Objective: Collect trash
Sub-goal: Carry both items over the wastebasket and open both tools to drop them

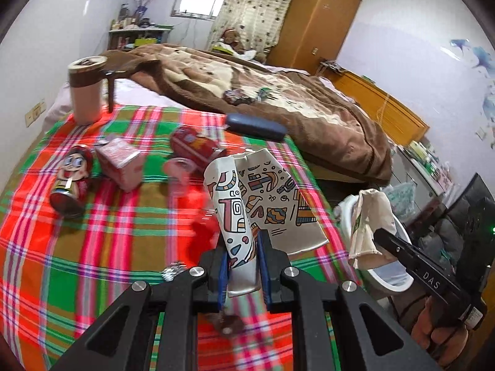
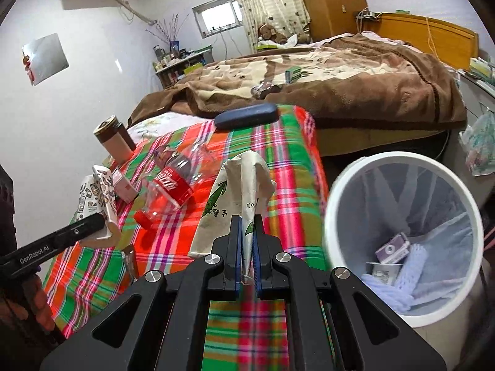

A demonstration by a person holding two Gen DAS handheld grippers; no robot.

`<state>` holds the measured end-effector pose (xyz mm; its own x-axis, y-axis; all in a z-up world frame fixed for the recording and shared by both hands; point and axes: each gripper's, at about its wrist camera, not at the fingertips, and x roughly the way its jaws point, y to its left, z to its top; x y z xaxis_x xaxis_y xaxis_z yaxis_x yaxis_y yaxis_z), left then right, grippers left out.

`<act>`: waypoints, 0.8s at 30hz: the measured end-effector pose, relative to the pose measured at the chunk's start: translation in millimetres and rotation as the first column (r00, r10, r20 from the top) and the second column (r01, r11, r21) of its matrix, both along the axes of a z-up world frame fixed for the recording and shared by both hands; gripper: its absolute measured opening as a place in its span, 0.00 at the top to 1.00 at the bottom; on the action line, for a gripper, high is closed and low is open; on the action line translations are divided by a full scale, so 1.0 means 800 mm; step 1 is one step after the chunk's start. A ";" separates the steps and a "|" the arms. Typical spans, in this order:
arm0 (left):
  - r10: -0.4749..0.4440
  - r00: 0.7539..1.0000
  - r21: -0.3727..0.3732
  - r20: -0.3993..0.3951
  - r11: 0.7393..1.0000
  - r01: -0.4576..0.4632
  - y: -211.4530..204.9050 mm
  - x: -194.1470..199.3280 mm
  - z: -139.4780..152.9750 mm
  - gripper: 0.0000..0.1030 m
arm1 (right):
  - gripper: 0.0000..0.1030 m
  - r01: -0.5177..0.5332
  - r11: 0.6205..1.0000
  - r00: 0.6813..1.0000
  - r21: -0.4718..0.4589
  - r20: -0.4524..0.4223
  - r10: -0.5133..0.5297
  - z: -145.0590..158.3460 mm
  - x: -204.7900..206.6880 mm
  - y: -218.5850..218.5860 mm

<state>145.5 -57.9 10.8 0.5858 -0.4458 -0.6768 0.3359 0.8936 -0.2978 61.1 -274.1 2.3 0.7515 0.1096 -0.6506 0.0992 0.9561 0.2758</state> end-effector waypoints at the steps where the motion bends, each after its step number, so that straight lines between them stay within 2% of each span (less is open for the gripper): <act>1: -0.013 1.000 0.002 0.003 1.000 0.013 -0.008 -0.002 0.001 0.83 | 0.94 0.007 1.000 1.000 0.000 0.002 -0.007 0.001 -0.002 -0.004; 16: -0.199 0.980 0.018 0.023 0.980 0.199 -0.132 -0.026 0.013 0.83 | 0.94 0.141 0.990 0.990 -0.022 0.021 -0.141 0.010 -0.037 -0.078; 24: -0.279 0.960 0.018 0.002 0.960 0.279 -0.194 -0.032 0.005 0.83 | 0.94 0.206 0.978 0.979 -0.032 -0.006 -0.206 0.002 -0.046 -0.114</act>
